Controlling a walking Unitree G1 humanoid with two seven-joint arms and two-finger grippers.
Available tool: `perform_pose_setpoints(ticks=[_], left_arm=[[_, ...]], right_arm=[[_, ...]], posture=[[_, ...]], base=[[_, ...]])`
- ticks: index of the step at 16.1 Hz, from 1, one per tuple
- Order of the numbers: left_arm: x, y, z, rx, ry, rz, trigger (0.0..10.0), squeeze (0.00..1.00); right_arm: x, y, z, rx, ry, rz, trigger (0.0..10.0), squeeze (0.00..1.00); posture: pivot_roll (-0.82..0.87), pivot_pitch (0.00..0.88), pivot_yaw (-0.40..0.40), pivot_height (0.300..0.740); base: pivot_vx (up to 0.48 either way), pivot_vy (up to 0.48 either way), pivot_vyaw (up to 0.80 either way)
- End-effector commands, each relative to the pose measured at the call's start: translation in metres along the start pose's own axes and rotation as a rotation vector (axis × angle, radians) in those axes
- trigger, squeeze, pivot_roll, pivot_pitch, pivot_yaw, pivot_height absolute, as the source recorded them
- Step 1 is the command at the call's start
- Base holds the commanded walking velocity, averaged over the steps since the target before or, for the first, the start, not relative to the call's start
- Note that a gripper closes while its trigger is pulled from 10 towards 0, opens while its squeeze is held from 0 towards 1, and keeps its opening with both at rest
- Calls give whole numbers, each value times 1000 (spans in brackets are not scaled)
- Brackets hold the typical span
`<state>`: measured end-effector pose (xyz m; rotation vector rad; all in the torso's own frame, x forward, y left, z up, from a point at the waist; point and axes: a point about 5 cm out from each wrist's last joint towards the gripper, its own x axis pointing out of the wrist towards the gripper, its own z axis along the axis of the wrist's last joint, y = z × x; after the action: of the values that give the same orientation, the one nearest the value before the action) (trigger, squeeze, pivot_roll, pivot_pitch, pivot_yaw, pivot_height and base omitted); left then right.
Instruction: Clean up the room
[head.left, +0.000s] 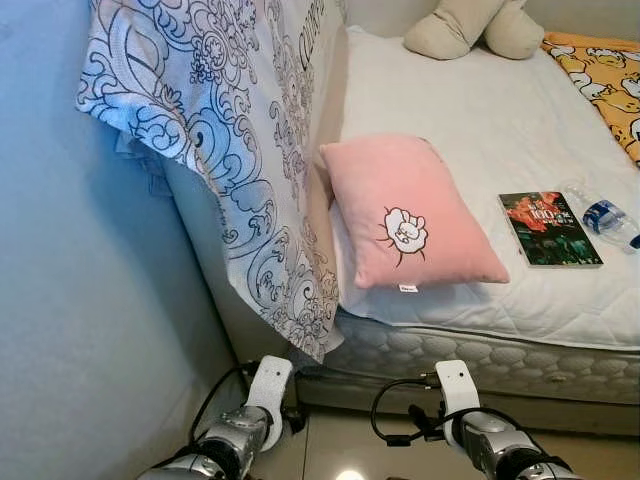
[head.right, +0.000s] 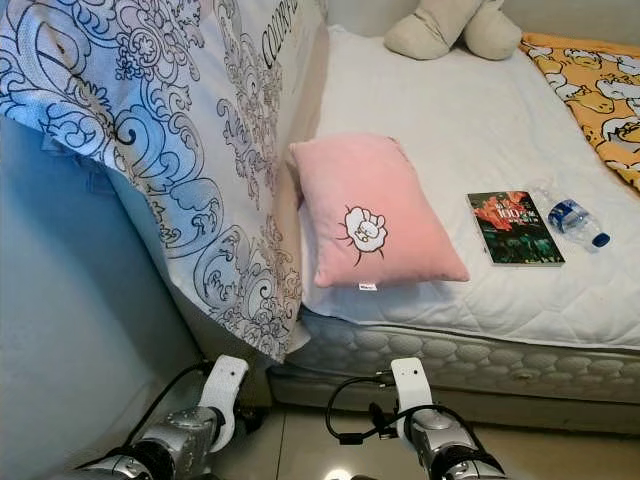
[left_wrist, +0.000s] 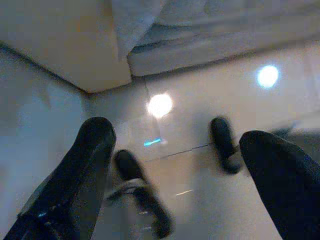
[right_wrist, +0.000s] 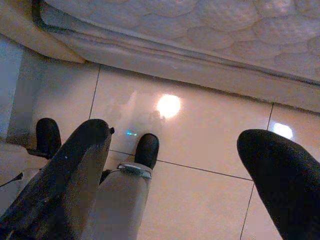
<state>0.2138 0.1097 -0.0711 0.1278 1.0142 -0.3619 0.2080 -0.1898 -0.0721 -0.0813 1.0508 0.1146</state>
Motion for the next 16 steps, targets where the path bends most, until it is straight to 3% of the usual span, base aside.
perform_pose_setpoints(ticks=[1,3,11,12,13,15,16], left_arm=[[0,-2,3,71,-1,-14,10000,1000],[0,-1,3,131,7,-12,10000,1000],[-4,21,-6,201,45,40,10000,1000],[-5,24,-7,179,48,49,10000,1000],[-5,26,-7,124,43,64,10000,1000],[-5,30,1,-212,-24,142,10000,1000],[-5,29,0,-299,-34,158,10000,1000]], right_arm=[[0,-3,2,-23,10,-6,10000,1000],[0,0,2,-38,14,-2,10000,1000],[4,26,1,-42,21,39,10000,1000],[4,28,0,-44,21,45,10000,1000],[4,30,1,-50,19,52,10000,1000],[4,30,1,-88,15,55,10000,1000],[4,29,1,-96,15,53,10000,1000]], posture=[[-134,0,-8,740],[-132,0,1,740],[-78,0,93,740],[-77,0,97,740],[-79,0,95,740],[-91,0,77,740],[-89,0,69,740]], base=[[0,0,0],[0,0,0],[0,0,0],[0,0,0],[0,0,0],[0,0,0],[0,0,0]])
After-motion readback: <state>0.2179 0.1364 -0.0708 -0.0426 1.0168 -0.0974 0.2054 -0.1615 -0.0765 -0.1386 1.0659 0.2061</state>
